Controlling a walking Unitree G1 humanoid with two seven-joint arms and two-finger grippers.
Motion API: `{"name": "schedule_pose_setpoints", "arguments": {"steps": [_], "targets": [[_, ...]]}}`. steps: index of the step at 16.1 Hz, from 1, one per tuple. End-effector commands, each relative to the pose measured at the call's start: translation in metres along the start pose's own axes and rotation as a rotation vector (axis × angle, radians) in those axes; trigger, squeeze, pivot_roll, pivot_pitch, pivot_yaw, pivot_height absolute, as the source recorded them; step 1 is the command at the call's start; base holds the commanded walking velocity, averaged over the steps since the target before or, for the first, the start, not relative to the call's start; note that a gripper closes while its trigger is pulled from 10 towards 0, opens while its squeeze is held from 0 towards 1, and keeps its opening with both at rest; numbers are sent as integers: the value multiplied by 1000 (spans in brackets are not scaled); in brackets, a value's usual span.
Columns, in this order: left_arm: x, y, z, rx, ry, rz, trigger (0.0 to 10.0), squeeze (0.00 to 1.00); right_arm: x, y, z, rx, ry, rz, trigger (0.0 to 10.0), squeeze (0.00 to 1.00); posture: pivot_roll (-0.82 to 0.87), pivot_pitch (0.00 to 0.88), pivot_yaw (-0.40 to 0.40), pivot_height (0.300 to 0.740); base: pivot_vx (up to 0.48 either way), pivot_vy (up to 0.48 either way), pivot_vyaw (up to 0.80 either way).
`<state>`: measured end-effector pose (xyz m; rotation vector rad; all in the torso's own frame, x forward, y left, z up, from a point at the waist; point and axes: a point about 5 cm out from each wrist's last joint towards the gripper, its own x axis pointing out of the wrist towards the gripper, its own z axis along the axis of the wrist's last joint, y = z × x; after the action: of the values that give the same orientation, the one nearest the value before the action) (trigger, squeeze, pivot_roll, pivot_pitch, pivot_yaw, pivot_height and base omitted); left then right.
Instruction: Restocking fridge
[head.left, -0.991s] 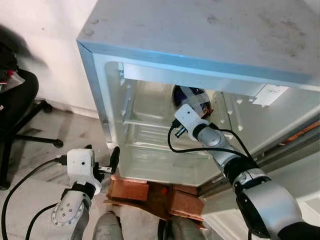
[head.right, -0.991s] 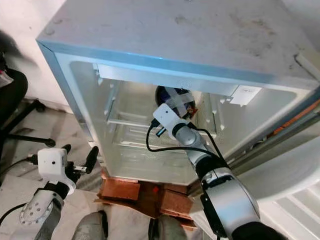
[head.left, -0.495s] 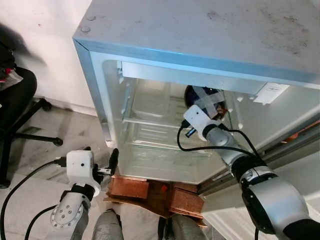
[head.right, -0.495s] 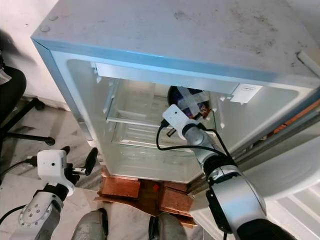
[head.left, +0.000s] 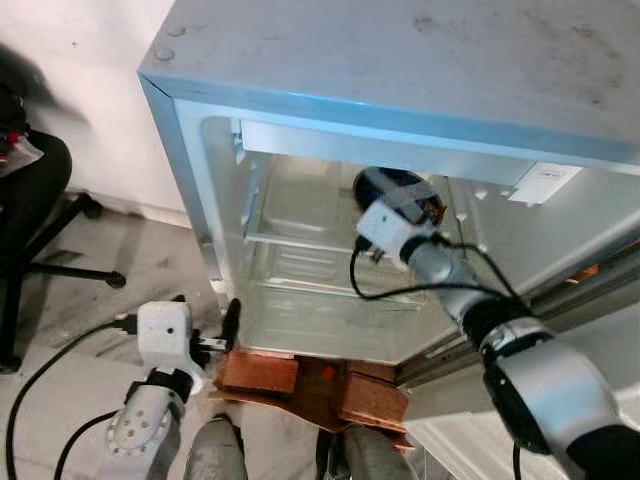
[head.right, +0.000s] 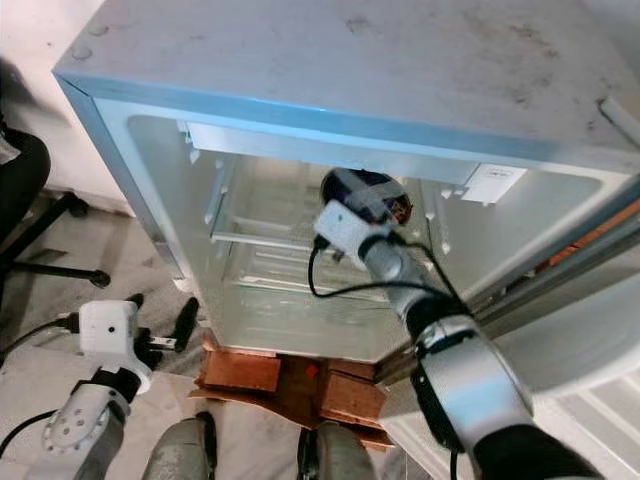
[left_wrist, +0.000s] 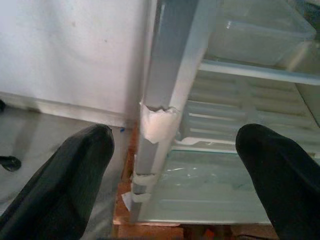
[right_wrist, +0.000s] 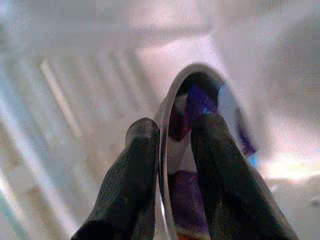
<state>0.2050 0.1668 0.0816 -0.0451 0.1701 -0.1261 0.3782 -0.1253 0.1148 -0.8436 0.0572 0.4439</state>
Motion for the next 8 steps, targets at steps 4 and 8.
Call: {"name": "schedule_pose_setpoints", "arguments": {"steps": [4,8], "targets": [[4,-1,0,19,22,-24,10000,0,-10,-15,-8,90,-73,-17,10000,1000,177,218,-69,740,0,0,0],[20,7,-8,36,100,-55,10000,0,-31,-7,-32,296,-110,-22,10000,1000,169,157,-65,740,0,0,0]]}}
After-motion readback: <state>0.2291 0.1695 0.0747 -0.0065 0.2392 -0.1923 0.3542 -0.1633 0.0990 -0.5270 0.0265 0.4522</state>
